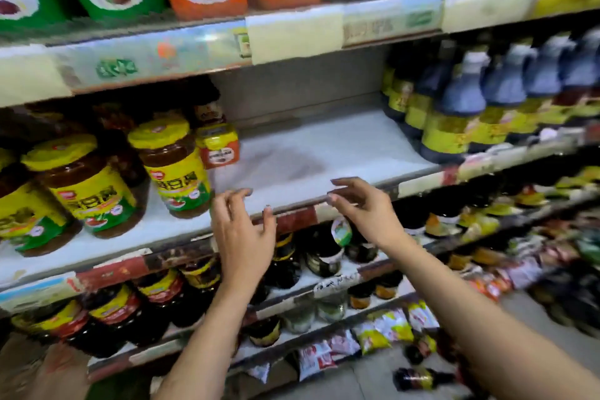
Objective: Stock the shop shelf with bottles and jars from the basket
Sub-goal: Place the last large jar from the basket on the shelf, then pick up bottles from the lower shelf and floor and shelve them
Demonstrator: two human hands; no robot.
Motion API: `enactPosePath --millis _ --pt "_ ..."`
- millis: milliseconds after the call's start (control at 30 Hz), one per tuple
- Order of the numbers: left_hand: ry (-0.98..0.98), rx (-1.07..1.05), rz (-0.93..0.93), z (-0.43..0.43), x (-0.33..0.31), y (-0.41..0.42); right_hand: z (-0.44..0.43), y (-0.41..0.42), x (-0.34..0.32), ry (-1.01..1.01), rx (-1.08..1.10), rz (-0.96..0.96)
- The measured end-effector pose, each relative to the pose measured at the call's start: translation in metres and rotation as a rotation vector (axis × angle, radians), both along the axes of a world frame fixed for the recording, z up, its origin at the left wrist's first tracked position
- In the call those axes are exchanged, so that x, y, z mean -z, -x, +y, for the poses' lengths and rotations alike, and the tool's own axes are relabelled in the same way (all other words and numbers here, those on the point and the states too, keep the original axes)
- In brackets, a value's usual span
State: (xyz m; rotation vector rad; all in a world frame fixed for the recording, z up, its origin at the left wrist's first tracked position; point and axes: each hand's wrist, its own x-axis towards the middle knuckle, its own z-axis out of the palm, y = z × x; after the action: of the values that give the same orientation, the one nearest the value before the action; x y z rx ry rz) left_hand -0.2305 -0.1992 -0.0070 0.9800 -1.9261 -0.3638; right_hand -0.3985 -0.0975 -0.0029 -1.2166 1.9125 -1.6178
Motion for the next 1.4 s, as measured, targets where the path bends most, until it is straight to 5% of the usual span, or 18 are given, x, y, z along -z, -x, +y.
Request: enactPosePath --millis 433,733,1033,1400 --pt "-0.541 0.586 -0.286 0.227 0.11 0.188 0.323 0.125 0.093 -0.285 0.513 -0.146" --pt "-0.933 0.827 -0.636 0.281 0.211 0.278 0.421 0.162 0.204 -0.456 0.716 -0.63" --pt "-1.104 0.739 -0.906 0.3 0.351 0.381 0.446 0.212 0.357 -0.581 0.858 -1.071" --pt "-1.073 0.599 -1.023 0.308 0.617 0.425 0.442 0.239 0.623 -0.772 0.786 -1.147"
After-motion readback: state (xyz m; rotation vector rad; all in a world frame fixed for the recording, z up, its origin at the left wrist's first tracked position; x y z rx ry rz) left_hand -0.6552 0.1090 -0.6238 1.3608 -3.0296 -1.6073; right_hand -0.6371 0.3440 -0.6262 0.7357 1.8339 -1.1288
